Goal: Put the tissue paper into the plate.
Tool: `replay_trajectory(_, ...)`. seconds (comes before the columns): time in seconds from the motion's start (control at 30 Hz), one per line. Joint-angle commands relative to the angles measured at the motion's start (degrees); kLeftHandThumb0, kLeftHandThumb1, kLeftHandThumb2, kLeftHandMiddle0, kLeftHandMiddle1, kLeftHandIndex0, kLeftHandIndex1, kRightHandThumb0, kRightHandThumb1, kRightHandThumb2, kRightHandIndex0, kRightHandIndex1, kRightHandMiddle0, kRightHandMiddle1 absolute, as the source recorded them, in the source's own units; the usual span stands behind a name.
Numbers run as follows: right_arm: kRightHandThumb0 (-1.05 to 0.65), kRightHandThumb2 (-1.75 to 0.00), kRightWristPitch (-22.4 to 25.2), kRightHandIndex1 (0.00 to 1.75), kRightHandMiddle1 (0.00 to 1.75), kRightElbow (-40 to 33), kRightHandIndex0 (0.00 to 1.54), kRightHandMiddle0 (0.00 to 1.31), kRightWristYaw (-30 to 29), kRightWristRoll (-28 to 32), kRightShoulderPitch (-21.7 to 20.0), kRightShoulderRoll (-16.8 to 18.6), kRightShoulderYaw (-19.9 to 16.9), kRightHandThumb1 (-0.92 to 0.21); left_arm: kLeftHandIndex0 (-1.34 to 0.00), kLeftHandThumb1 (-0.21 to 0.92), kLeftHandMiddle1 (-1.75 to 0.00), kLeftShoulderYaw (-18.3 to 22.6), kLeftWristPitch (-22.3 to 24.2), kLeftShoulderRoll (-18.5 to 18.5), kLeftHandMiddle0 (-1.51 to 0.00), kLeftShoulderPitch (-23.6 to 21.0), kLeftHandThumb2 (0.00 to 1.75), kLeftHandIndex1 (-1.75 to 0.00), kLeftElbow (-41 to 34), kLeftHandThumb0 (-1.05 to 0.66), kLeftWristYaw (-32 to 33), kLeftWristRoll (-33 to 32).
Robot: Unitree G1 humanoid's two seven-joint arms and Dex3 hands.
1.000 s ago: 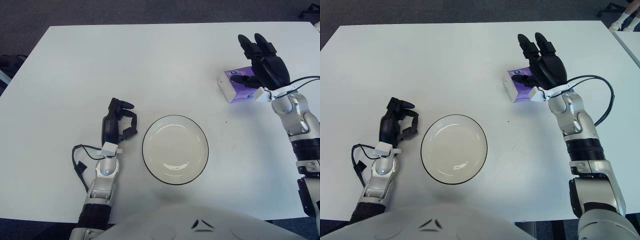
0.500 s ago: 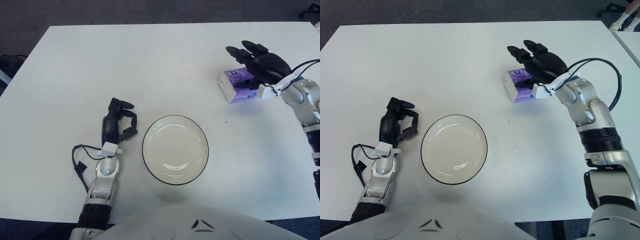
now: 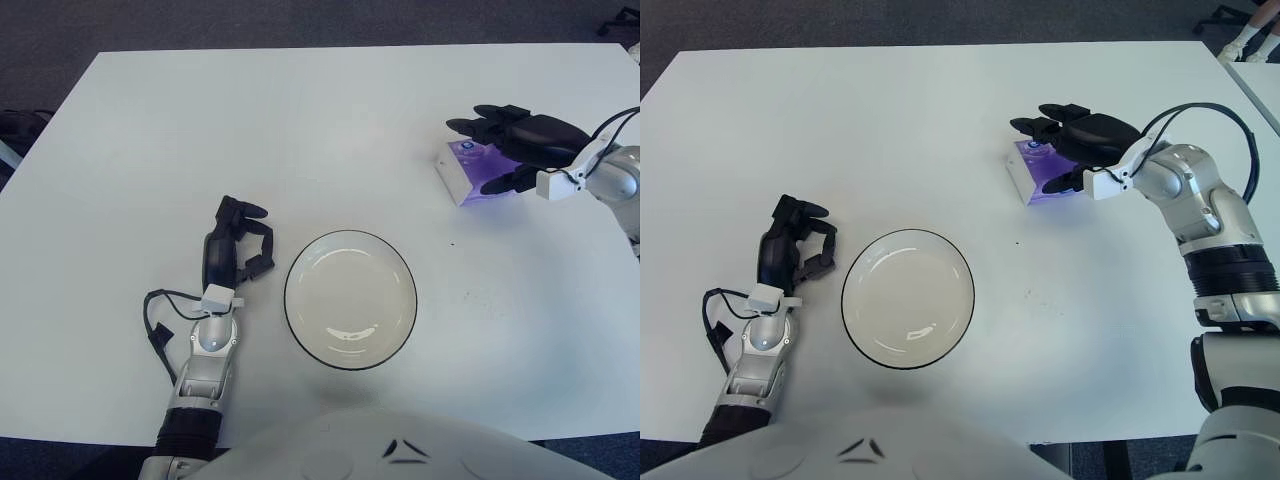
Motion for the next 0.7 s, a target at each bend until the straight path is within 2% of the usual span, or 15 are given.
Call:
replay_trajectory(0.0,-1.05,-0.26,0.36,0.0,0.0,-0.52,0.0,0.0,5.35,3.76,-1.12,-1.72,0.39,-0.85,-0.32,0.49,-1.45,-0.72,2.84,-1.2,-0.62,4.5,1.03,-1.75,6.14,-0.01,-1.0,0.2)
replay_trajectory(0.27,-1.05,-0.24,3.43,0.0,0.0,-3.56,0.0,0.0,15.84,9.14,-1.59,-3.87,-0.03,-0.79,-0.32,0.49,-1.44,-0.66,2.79,-1.17,-0.62,4.59,1.02,-1.75,5.84,-0.01,-1.32,-0.26)
replay_trajectory(0.5,-1.05,-0.24,5.78,0.0,0.0,-5.44,0.0,0.0,21.29,10.96,-2.42,-4.95,0.21,-0.77,-0.31,0.49,-1.46,-0.65,2.45,-0.91,-0.61,4.45,1.03,-1.75,6.23,-0.01,-1.61,-0.44)
replay_trajectory(0.67,-1.05,-0.24,6.14,0.0,0.0,-5.72,0.0,0.0,22.96,11.17,-2.69,-4.89,0.07,-0.75,-0.31,0.49,-1.46,-0.6,2.51,-1.0,-0.61,4.41,1.03,-1.75,6.23,-0.01,-1.67,-0.58)
